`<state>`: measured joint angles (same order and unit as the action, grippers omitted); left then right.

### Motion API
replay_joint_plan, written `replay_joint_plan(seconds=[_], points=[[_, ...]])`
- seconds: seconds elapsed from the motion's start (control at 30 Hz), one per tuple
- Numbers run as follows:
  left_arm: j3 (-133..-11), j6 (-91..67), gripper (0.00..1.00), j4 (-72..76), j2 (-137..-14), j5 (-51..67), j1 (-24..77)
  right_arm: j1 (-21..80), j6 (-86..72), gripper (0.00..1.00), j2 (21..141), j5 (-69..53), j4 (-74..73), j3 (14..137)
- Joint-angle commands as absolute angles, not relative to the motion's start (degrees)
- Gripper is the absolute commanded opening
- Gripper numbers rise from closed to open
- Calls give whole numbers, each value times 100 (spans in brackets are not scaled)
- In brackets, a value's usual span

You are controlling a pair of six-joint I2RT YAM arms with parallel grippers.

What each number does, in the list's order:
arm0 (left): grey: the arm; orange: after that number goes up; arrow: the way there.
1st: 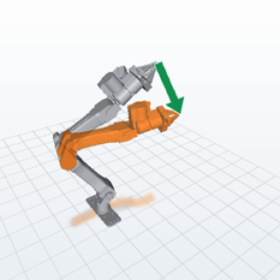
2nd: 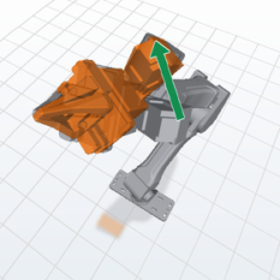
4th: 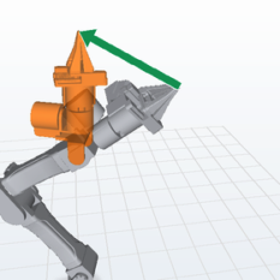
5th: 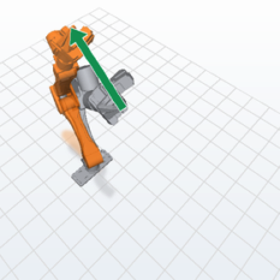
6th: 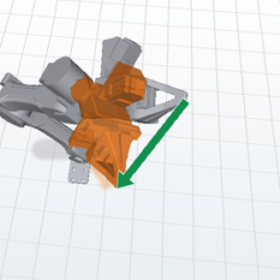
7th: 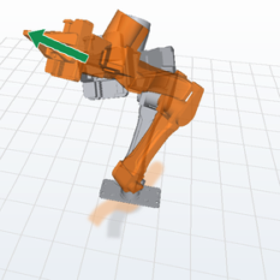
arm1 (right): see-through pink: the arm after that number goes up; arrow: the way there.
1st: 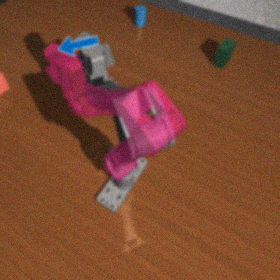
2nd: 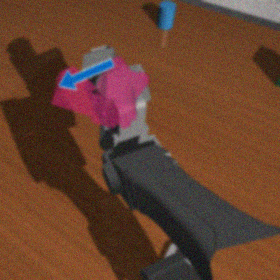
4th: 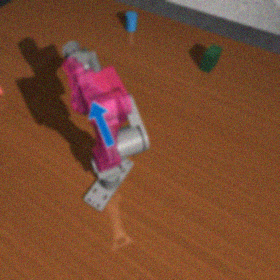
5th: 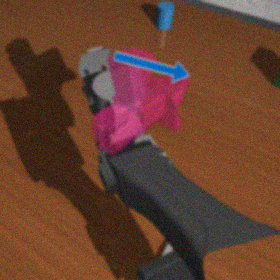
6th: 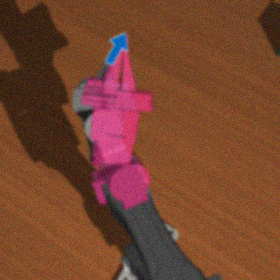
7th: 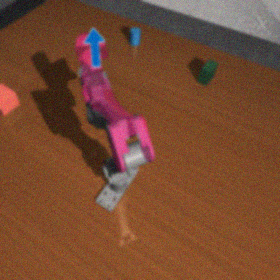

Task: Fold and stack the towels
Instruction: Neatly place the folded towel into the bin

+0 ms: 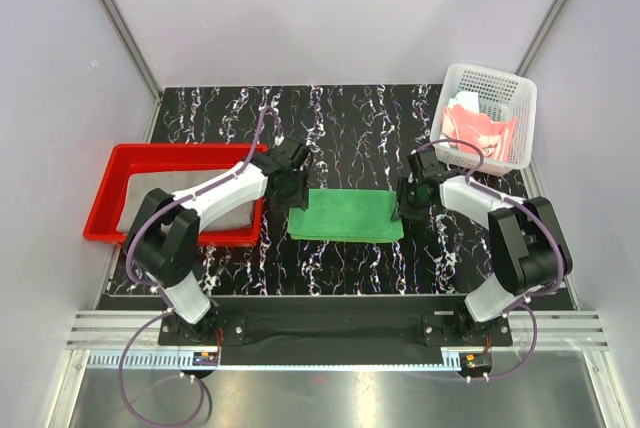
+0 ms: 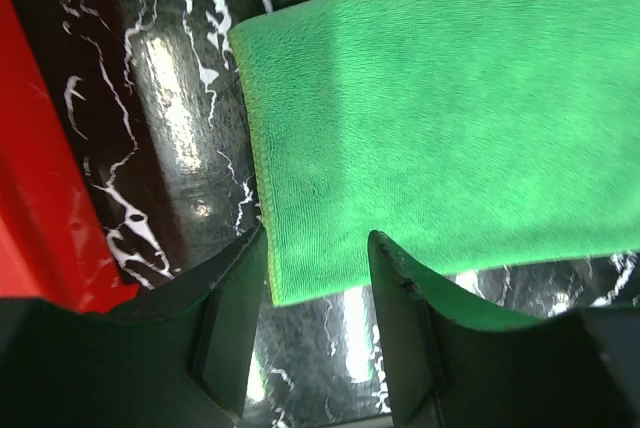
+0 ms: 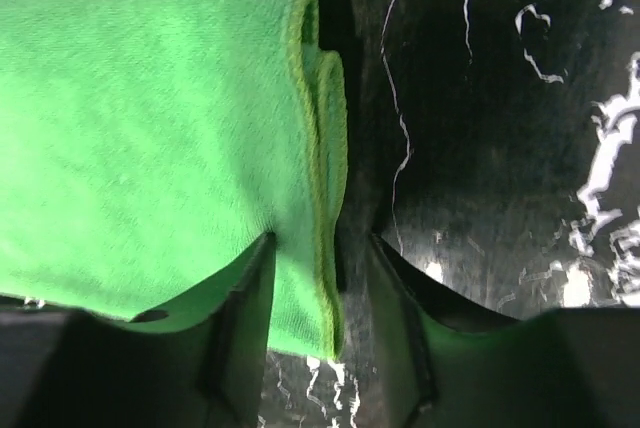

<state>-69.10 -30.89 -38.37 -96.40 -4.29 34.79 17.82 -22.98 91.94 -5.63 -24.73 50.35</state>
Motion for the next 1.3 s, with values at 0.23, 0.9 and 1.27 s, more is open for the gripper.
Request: replay_joint_plan(seconds=[0.23, 0.9, 1.27], points=[[-6346, -3735, 53, -3050, -9756, -729, 3480, 1758, -2224, 55, 7867, -580, -2680, 5106], [-5941, -4025, 22, -3005, -10336, -544, 3577, 1758, -2276, 56, 6750, -439, -3076, 5212], [-7434, -3288, 0, -4953, -9958, -1580, 3639, 1758, -2355, 56, 6574, -659, -2900, 5185]])
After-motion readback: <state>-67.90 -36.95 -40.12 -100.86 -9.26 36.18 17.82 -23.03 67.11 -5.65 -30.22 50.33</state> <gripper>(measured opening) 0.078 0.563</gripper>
